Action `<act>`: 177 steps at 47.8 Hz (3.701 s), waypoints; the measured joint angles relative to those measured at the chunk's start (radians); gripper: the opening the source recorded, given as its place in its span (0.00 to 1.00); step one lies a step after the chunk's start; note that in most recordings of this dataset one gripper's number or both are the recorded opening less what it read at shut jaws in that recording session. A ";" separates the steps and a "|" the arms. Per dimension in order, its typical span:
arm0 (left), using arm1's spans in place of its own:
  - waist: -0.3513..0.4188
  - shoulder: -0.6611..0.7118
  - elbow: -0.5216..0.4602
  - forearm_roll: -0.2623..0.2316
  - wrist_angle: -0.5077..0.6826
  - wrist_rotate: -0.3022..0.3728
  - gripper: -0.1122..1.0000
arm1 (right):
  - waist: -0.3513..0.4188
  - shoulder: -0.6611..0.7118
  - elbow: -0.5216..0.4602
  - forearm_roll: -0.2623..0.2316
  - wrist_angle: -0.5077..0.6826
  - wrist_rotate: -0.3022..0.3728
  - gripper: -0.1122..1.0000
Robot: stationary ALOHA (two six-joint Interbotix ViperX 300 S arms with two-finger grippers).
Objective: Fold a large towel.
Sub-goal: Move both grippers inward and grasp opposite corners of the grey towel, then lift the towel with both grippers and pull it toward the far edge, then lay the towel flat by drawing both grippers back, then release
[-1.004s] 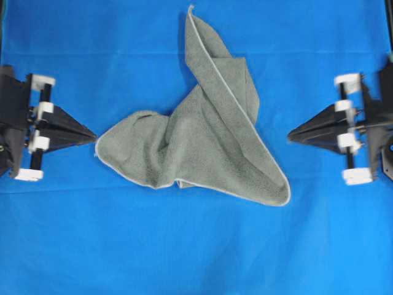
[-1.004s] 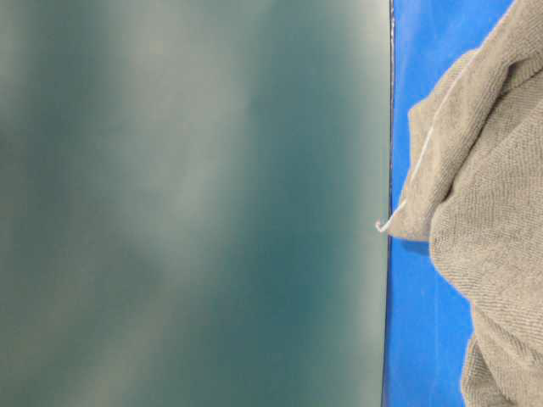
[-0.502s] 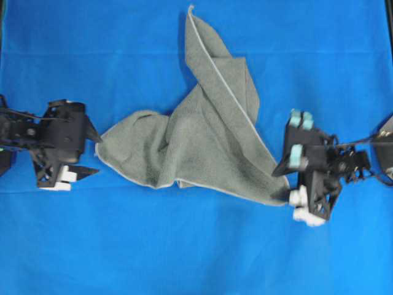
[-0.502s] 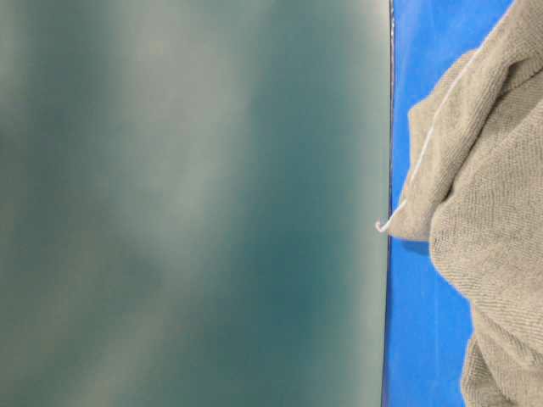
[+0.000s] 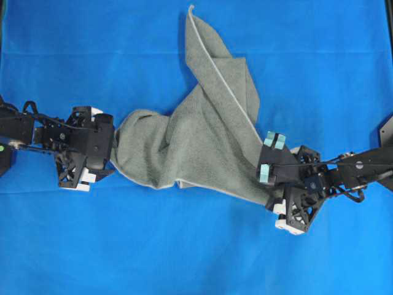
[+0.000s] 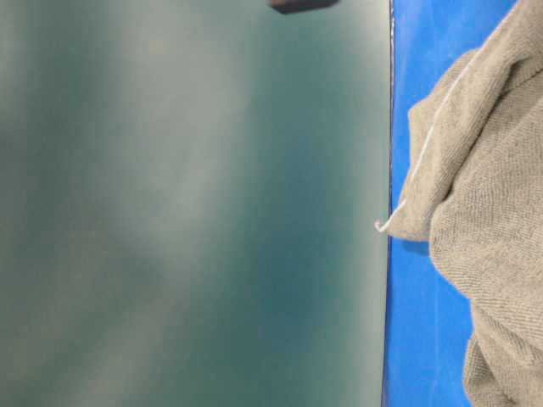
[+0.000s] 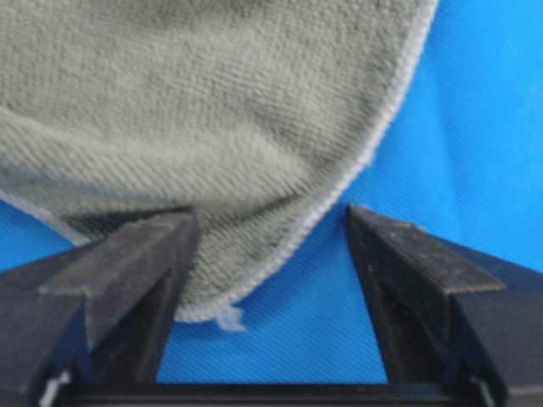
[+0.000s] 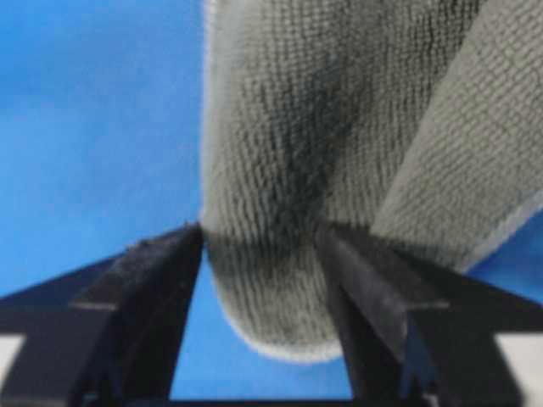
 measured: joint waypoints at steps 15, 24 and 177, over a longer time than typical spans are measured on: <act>0.006 -0.012 -0.051 0.000 0.129 0.006 0.13 | -0.003 -0.032 -0.031 -0.002 0.034 0.000 0.12; 0.008 -0.112 -0.110 0.000 0.295 0.002 0.13 | -0.003 -0.163 -0.055 -0.038 0.069 -0.002 0.12; 0.701 -0.557 -0.436 0.000 0.538 -0.219 0.13 | -0.526 -0.525 -0.379 -0.799 0.904 0.221 0.12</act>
